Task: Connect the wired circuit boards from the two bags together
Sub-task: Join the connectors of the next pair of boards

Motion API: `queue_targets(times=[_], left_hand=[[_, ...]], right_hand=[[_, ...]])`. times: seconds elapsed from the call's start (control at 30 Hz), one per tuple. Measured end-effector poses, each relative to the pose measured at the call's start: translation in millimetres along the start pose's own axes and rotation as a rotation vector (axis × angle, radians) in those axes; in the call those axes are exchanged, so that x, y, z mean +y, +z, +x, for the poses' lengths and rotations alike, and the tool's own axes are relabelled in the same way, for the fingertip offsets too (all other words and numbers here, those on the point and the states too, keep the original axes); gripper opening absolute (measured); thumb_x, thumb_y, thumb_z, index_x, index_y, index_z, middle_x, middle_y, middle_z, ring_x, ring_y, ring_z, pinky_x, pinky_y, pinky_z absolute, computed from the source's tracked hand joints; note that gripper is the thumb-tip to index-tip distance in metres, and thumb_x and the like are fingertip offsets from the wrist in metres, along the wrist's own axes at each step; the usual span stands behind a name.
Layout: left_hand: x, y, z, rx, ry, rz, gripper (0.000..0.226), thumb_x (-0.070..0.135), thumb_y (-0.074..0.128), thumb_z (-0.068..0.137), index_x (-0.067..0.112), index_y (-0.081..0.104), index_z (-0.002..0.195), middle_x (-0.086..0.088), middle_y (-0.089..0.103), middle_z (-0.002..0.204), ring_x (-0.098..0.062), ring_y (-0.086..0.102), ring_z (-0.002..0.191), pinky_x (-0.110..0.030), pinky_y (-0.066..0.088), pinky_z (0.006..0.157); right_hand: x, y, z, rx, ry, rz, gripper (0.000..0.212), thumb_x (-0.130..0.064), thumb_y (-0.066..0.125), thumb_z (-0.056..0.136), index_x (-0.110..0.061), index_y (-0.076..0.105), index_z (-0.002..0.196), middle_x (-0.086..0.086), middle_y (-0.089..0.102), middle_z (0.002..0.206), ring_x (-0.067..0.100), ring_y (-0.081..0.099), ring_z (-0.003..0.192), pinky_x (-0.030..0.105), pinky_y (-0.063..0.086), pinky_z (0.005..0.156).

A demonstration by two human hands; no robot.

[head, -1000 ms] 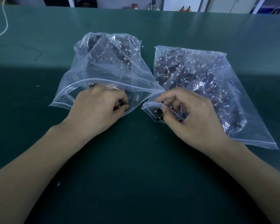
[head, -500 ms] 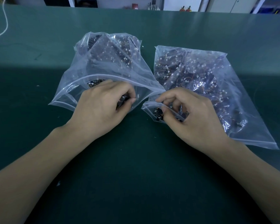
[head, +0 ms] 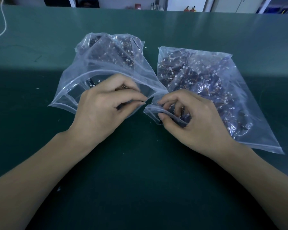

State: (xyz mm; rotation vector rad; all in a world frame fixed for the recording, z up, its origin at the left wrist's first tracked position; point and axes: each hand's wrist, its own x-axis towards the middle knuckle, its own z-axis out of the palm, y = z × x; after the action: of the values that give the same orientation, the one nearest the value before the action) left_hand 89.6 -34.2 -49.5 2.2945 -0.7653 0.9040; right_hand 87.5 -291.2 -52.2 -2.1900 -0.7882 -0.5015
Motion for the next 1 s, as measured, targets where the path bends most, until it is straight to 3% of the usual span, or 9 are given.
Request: queue_targets(times=[0.1,0.3,0.4,0.5,0.63,1.0], left_hand=[[3,0,0,0.040,0.000,0.019,0.012,0.010,0.079,0.098,0.016,0.086,0.106,0.000,0.073,0.096,-0.019,0.068,0.076,-0.040,0.056,0.062],[13,-3,3,0.104,0.059,-0.092,0.008,0.009,0.078,0.099,0.006,0.083,0.103,-0.003,0.079,0.098,-0.013,0.075,0.084,-0.027,0.059,0.070],[20,0,1,0.082,0.035,-0.167,0.007,0.009,0.081,0.096,0.006,0.083,0.102,0.000,0.080,0.096,0.003,0.071,0.084,-0.018,0.057,0.072],[24,4,-2,0.049,0.006,-0.220,0.009,0.009,0.084,0.094,0.006,0.082,0.103,0.005,0.079,0.096,0.011,0.070,0.087,-0.011,0.054,0.075],[24,6,-2,0.054,-0.024,-0.248,0.011,0.009,0.084,0.093,0.003,0.082,0.102,0.004,0.080,0.097,0.006,0.075,0.093,-0.016,0.058,0.079],[22,6,-1,0.031,-0.047,-0.197,0.009,0.014,0.083,0.096,0.006,0.081,0.099,0.006,0.080,0.092,-0.002,0.075,0.085,-0.023,0.059,0.068]], right_hand=[[0,0,0,0.000,0.002,0.005,0.022,-0.026,0.077,0.093,-0.024,0.072,0.115,-0.013,0.069,0.099,0.016,0.063,0.076,0.028,0.051,0.070],[0,-1,-1,0.041,-0.007,0.013,0.036,-0.026,0.079,0.096,-0.027,0.068,0.129,-0.013,0.067,0.111,0.017,0.063,0.079,0.030,0.054,0.074],[1,-1,0,0.086,-0.063,-0.014,0.044,-0.024,0.081,0.097,-0.019,0.067,0.138,-0.005,0.065,0.124,0.014,0.061,0.078,0.025,0.052,0.079],[4,-4,4,0.142,-0.097,-0.007,0.034,-0.019,0.082,0.097,-0.012,0.073,0.129,0.004,0.065,0.124,0.014,0.062,0.081,0.019,0.048,0.081],[7,-2,4,0.099,-0.152,0.061,0.012,-0.013,0.081,0.098,-0.008,0.081,0.109,0.006,0.071,0.111,0.016,0.067,0.091,0.027,0.053,0.076],[2,-1,3,0.107,-0.159,0.084,0.006,-0.012,0.076,0.101,-0.009,0.081,0.103,0.002,0.073,0.101,0.010,0.065,0.085,0.024,0.051,0.073]])
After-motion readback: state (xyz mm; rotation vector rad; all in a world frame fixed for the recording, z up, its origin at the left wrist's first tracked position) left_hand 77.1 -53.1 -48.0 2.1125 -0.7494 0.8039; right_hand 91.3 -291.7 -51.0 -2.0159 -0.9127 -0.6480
